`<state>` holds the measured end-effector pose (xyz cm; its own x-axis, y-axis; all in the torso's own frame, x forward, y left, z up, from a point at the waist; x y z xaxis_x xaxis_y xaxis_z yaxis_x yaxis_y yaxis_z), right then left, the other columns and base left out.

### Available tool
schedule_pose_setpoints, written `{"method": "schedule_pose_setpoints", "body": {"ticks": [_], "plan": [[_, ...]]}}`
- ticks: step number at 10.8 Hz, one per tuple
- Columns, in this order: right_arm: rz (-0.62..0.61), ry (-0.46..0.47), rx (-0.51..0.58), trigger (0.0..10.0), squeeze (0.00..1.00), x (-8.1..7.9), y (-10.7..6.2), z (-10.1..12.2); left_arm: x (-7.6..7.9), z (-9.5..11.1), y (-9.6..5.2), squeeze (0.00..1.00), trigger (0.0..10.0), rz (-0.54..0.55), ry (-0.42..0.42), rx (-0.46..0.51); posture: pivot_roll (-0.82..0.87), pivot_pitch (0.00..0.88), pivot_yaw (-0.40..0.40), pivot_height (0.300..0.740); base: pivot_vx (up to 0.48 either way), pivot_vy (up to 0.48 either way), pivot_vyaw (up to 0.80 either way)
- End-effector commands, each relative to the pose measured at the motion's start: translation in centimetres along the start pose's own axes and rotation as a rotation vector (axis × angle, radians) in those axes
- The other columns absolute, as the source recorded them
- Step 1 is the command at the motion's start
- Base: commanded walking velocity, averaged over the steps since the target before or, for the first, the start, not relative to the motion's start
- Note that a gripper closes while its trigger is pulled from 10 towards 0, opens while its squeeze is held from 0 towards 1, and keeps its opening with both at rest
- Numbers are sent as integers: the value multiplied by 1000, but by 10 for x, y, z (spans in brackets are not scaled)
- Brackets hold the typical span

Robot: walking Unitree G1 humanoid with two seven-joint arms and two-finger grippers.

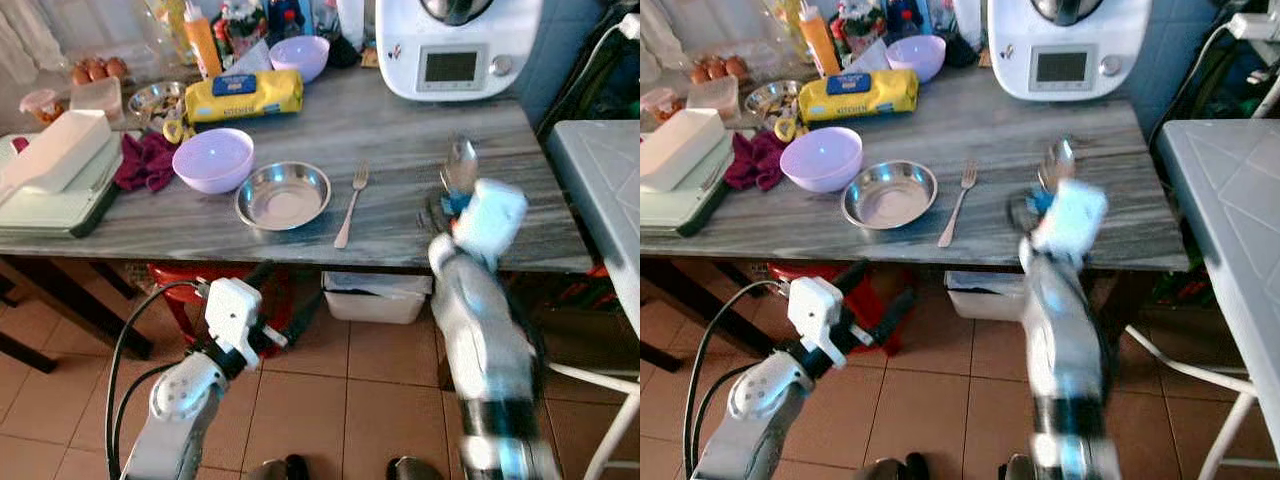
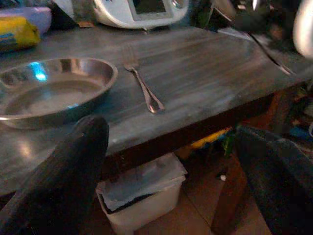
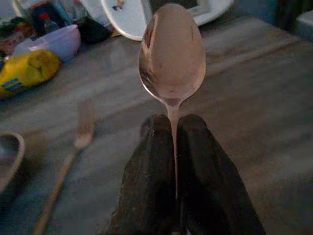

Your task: Setting the table

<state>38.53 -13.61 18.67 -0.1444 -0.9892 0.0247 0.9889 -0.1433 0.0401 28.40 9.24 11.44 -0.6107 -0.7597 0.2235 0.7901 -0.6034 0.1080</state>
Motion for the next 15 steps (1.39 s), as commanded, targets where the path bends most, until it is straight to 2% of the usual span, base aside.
{"method": "schedule_pose_setpoints", "body": {"ticks": [1,3,4,5,6,9,15], "plan": [[6,27,0,10000,0,-6,9,5,1,0,-4,0,10000,-5,14,-17,-53,223,109,740,0,0,0],[41,59,-43,10000,0,-17,27,10,2,-4,-7,0,10000,-6,8,-24,-41,223,98,740,0,0,0],[39,61,-55,10000,0,-19,32,9,2,-5,-9,0,10000,-8,4,-28,-37,222,97,740,0,0,0],[36,102,-87,10000,0,-21,35,5,3,-6,-10,0,10000,-12,3,-31,-34,222,96,740,0,0,0],[42,128,-117,10000,0,-24,37,-1,4,-6,-11,0,10000,-15,1,-33,-33,223,97,740,0,0,0],[90,129,-176,10000,0,-39,36,-15,6,-4,-9,0,10000,-29,0,-31,-41,223,104,740,0,0,0],[124,107,-193,10000,0,-42,42,-19,9,1,-5,0,10000,-31,-4,-25,-43,220,103,740,0,0,0]]}}
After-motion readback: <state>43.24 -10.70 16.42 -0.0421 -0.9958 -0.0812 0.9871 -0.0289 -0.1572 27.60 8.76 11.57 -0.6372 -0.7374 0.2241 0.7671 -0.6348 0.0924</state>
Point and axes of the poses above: a point about 5 cm out from each wrist's last joint towards the gripper, its own y axis pointing out of the wrist towards the gripper, its own z axis along the axis of the wrist's last joint, x = y × z, the point moved 4 cm from there along y, pointing out of the wrist towards the gripper, and after that the axes turned 15 degrees about -y, right-handed, at the moved point
